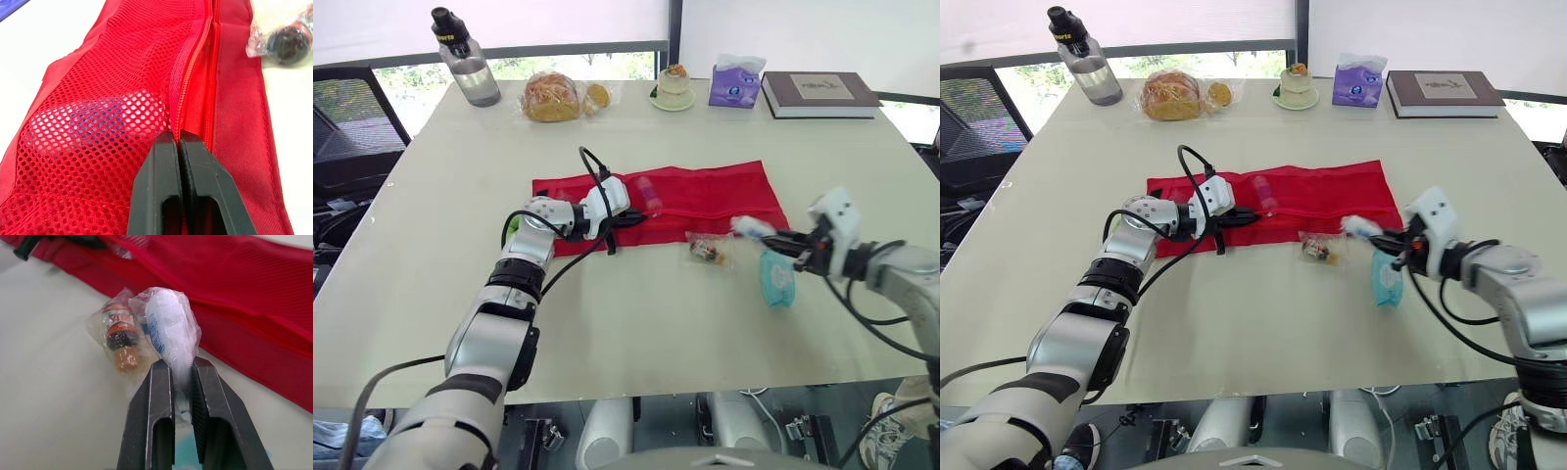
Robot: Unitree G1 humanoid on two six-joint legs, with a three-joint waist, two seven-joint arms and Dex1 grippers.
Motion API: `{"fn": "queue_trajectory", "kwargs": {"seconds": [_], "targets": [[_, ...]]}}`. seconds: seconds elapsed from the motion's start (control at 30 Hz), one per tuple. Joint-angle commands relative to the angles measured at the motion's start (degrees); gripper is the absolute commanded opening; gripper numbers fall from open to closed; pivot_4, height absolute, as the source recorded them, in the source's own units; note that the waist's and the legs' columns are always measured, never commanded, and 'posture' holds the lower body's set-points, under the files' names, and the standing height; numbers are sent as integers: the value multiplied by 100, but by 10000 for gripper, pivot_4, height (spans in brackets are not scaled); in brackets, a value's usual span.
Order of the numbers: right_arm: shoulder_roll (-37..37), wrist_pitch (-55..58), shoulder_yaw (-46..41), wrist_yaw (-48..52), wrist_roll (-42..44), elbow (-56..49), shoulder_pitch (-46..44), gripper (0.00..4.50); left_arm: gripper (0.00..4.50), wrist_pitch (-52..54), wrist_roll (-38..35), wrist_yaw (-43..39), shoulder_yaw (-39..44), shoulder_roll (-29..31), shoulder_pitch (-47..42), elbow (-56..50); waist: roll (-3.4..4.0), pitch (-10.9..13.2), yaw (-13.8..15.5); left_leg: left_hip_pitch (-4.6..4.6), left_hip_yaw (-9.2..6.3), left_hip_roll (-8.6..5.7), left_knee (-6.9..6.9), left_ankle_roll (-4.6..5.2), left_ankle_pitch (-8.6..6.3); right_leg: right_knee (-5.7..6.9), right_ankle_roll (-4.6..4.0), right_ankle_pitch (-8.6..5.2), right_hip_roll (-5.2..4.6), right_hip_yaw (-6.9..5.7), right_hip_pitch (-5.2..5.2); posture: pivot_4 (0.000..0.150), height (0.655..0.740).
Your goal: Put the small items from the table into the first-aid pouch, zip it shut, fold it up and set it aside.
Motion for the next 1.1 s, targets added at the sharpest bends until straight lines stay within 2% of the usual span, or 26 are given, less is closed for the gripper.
{"fn": "queue_trajectory", "kwargs": {"seconds": [0.03, 0.33, 0.57, 0.8, 1.1], "targets": [[219, 247, 482, -509, -308, -298, -287, 164, 0, 266, -247, 54, 134, -68, 138, -625, 0, 0, -9, 0, 0, 0, -1, 0, 0, -1, 0, 0, 0, 0, 0, 1500, 7400], [1082, 477, 985, -1227, -726, 194, -932, 164, 0, 641, -265, 208, 87, -137, 475, -1300, 0, 0, -12, 2, -1, 0, -2, 0, 0, 2, -1, 0, 1, -2, -1, 1500, 7400], [1709, 564, 780, -1734, -910, 905, -1293, 164, 0, 930, -371, 345, 88, -249, 638, -1748, 0, 0, -27, 3, -3, 1, -4, 0, 0, 3, -1, 0, 1, -3, -2, 1500, 7400], [2564, 565, 216, -2505, -945, 1118, -1302, 164, 0, 1029, -365, 460, 27, -332, 633, -1841, 1, -1, -33, 4, -2, 1, -4, 0, 0, 5, -1, 1, 1, -2, -2, 1500, 7400], [2940, 313, 269, -2811, -1144, 1262, -1334, 164, 0, 1000, -354, 450, -7, -347, 567, -1765, 2, -1, -44, 4, -2, 1, -6, 0, 0, 5, -1, 1, 1, -2, -2, 1500, 7400]]}}
